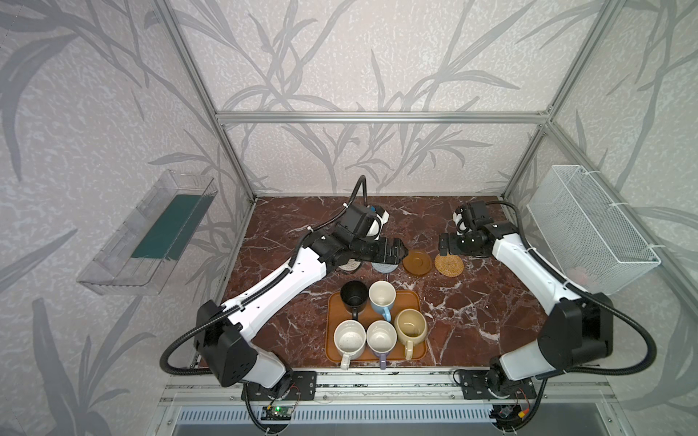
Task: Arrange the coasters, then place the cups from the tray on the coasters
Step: 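Bring both grippers back toward the mug tray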
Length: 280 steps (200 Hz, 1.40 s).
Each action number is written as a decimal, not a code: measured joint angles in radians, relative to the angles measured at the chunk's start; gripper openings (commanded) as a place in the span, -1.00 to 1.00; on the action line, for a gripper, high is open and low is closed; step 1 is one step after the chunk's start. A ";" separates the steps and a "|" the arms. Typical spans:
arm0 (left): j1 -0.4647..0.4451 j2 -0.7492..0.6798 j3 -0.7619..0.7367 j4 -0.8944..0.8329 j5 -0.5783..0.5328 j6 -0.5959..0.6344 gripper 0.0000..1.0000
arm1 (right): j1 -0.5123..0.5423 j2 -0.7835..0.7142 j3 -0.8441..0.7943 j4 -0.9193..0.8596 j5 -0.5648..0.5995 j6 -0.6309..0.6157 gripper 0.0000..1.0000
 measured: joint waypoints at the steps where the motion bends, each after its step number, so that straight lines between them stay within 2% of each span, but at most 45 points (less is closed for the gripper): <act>1: 0.000 -0.003 0.000 -0.003 -0.003 0.000 0.99 | 0.002 -0.008 -0.005 0.000 -0.003 0.001 0.98; 38: 0.002 -0.099 -0.021 -0.089 -0.057 0.003 0.97 | 0.060 -0.193 -0.103 0.017 -0.106 0.031 0.98; 59: 0.002 -0.157 -0.062 -0.132 -0.079 0.002 0.93 | 0.140 -0.274 -0.152 0.041 -0.137 0.044 0.98; 84: 0.002 -0.193 -0.111 -0.178 -0.090 0.002 0.87 | 0.227 -0.338 -0.203 0.075 -0.165 0.064 0.98; 124: -0.002 -0.204 -0.211 -0.234 -0.117 -0.011 0.69 | 0.275 -0.410 -0.283 0.131 -0.205 0.114 0.98; 149: -0.018 -0.204 -0.254 -0.275 -0.155 -0.026 0.59 | 0.312 -0.414 -0.295 0.154 -0.228 0.138 0.98; 227: -0.114 -0.206 -0.338 -0.326 -0.285 -0.077 0.55 | 0.435 -0.344 -0.294 0.192 -0.205 0.175 0.98; 256: -0.134 -0.199 -0.369 -0.323 -0.316 -0.093 0.37 | 0.447 -0.345 -0.294 0.192 -0.185 0.184 0.98; 280: -0.143 -0.174 -0.380 -0.316 -0.339 -0.098 0.29 | 0.451 -0.346 -0.294 0.206 -0.181 0.195 0.98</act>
